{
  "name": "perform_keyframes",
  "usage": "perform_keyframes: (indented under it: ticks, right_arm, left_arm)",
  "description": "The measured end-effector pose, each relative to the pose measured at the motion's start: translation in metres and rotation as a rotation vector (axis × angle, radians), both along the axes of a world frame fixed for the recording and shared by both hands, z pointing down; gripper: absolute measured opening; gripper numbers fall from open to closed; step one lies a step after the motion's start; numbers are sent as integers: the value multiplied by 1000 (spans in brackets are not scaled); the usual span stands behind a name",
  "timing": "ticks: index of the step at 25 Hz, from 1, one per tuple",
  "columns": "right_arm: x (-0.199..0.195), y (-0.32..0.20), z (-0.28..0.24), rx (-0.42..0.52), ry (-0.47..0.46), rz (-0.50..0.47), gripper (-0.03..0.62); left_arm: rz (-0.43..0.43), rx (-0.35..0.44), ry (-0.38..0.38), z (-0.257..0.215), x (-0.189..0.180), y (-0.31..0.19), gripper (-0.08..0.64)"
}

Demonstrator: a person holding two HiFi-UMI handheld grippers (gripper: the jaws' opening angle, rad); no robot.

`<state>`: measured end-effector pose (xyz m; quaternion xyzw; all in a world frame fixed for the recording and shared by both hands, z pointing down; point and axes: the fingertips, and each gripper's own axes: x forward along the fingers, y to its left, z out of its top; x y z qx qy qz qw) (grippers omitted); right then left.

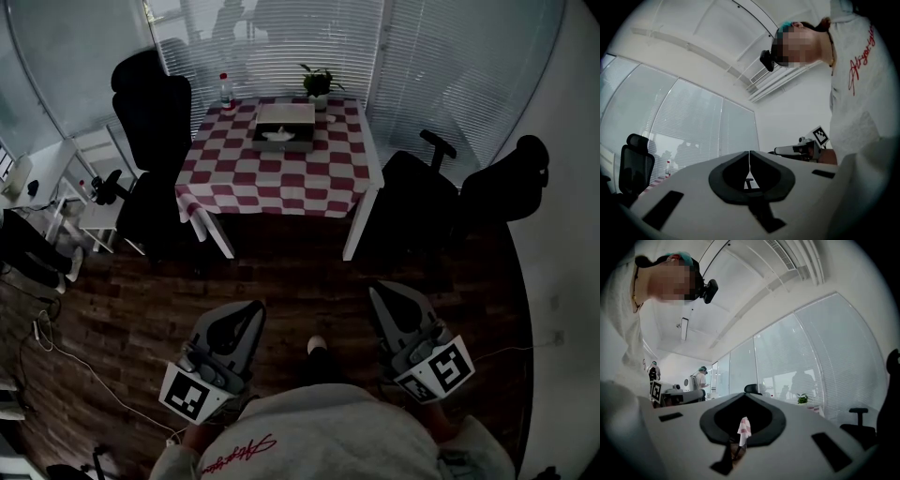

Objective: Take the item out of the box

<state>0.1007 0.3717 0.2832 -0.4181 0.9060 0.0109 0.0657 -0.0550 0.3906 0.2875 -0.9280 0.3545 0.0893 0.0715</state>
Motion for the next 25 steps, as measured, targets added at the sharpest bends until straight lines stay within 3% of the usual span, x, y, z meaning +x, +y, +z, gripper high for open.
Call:
perform_keyframes:
  ticks: [25]
  right_arm:
    - [35,-157,-11,-3,-9,-34,8]
  left_arm:
    - [-30,15,-12,-17,35,-151,17]
